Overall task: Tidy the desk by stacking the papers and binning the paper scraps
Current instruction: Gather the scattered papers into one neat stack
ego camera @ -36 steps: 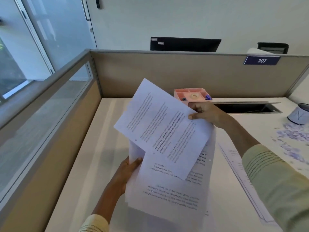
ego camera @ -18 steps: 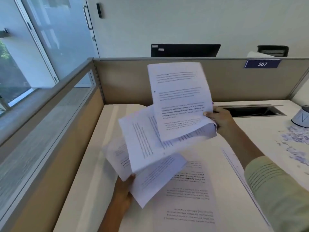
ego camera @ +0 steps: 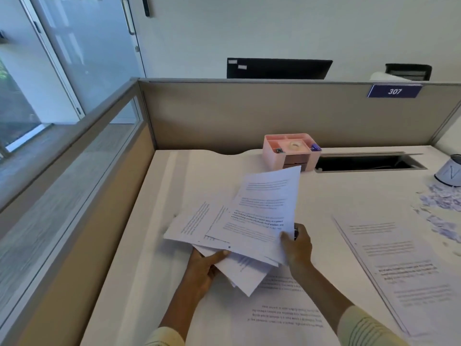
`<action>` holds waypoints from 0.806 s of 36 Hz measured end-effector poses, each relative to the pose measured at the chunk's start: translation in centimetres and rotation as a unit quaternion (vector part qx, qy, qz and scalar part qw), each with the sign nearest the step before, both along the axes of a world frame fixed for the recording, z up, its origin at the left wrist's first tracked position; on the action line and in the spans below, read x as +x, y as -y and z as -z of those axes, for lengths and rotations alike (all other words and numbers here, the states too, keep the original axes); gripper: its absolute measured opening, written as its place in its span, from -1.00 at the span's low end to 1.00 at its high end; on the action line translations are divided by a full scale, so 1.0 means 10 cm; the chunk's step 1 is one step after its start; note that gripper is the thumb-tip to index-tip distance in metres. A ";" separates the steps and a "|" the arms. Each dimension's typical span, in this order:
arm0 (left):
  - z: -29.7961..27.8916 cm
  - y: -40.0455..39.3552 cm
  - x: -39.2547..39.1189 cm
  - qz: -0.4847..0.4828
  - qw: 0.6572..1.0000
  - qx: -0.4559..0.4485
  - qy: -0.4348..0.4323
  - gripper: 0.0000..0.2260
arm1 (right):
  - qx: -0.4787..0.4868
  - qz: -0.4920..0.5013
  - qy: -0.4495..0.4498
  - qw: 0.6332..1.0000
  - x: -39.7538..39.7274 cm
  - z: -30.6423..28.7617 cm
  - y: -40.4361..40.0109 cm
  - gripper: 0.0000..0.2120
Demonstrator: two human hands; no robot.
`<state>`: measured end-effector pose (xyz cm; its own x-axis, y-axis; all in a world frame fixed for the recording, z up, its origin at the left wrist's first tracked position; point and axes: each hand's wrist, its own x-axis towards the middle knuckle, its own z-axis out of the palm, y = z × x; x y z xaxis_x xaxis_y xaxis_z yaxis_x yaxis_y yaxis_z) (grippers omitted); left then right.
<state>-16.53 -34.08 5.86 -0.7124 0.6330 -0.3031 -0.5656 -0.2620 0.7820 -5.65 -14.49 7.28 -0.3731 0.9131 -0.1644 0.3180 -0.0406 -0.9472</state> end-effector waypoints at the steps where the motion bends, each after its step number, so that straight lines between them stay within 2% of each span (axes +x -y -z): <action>1: 0.02 0.02 0.00 0.008 1.000 -0.002 0.007 -0.12 | -0.010 -0.009 0.007 1.000 0.01 0.01 0.01 -0.80; 3: 0.04 0.04 -0.01 0.019 1.000 -0.006 0.018 -0.28 | -0.030 -0.028 0.020 0.999 0.04 0.04 0.02 -0.78; 7: 0.04 0.06 -0.01 0.004 1.000 0.014 0.028 -0.47 | -0.063 -0.060 0.022 0.996 0.13 0.08 -0.01 -0.78; 10: 0.04 0.05 -0.02 -0.049 0.998 -0.032 0.013 -0.58 | -0.070 -0.092 0.020 0.993 0.19 0.10 -0.05 -0.80; 14: 0.00 0.03 -0.13 -0.072 0.986 -0.129 -0.076 -0.60 | -0.033 -0.121 0.039 0.991 0.23 0.02 -0.19 -0.88; 18: -0.19 0.03 -0.29 -0.077 0.968 -0.179 -0.156 -0.72 | -0.006 -0.120 0.053 0.991 0.23 -0.16 -0.45 -0.84; 24: -0.42 0.08 -0.56 -0.079 0.937 -0.231 -0.250 -0.77 | 0.127 -0.125 0.111 0.978 0.17 -0.56 -0.81 -0.92; 26: -0.50 0.11 -0.61 -0.086 0.922 -0.249 -0.283 -0.79 | 0.207 -0.135 0.151 0.957 0.16 -0.69 -0.91 -0.91; 29: -0.65 0.14 -0.63 -0.114 0.897 -0.261 -0.337 -0.82 | 0.324 -0.144 0.230 0.906 0.15 -0.89 -1.00 -0.81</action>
